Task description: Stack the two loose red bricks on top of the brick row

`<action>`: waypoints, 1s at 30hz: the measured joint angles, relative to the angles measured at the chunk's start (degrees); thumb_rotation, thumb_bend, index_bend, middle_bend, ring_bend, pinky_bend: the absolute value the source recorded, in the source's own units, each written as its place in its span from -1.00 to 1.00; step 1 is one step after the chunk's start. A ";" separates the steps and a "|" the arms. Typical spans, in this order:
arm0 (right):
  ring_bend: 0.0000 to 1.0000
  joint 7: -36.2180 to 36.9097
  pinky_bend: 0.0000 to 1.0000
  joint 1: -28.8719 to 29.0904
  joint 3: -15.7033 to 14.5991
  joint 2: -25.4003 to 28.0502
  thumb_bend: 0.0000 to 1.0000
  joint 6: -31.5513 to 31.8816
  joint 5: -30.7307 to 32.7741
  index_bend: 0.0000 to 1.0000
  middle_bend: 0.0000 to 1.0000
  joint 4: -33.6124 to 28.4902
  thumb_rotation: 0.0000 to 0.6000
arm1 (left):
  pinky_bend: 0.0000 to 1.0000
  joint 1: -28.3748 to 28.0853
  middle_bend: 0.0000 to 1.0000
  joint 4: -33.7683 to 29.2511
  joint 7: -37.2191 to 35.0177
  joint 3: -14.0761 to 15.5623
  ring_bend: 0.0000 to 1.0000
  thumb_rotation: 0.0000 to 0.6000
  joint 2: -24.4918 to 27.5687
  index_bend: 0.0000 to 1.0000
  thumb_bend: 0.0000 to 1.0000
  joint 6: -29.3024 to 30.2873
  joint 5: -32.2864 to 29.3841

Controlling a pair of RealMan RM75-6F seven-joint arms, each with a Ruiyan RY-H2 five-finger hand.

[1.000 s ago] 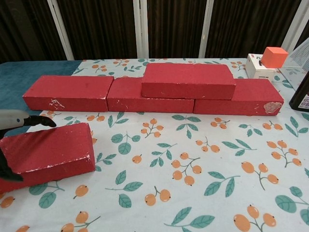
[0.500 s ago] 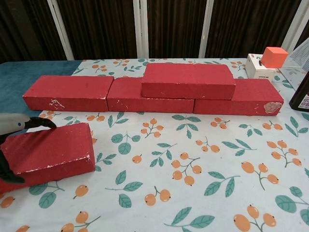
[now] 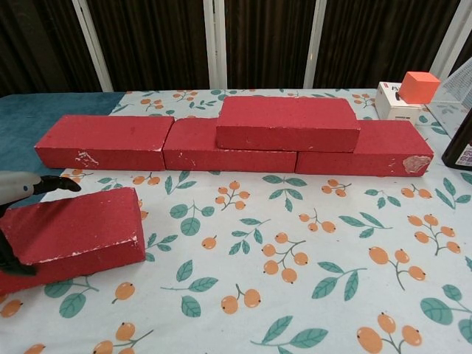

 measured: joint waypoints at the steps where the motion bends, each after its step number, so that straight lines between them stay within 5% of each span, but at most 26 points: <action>1: -1.00 -0.11 -1.00 0.01 0.04 -0.02 -0.77 -0.08 0.09 -0.93 -0.88 -0.01 1.00 | -0.77 0.02 -1.00 0.22 -0.01 -0.04 -1.00 1.00 -0.09 -1.00 -1.00 -0.10 -0.03; 17: -1.00 -0.99 -1.00 -0.01 0.49 -0.23 -0.77 -0.63 0.53 -0.93 -0.88 -0.18 1.00 | -0.53 0.06 -0.68 2.43 1.83 -0.94 -0.81 1.00 -2.01 -0.94 -1.00 0.37 -0.56; 30: -0.99 -1.00 -1.00 -0.08 0.69 -0.27 -0.77 -0.91 0.66 -0.93 -0.88 -0.31 1.00 | -0.39 0.53 -0.30 3.10 1.80 -1.55 -0.59 1.00 -2.17 -0.34 -1.00 1.11 -0.02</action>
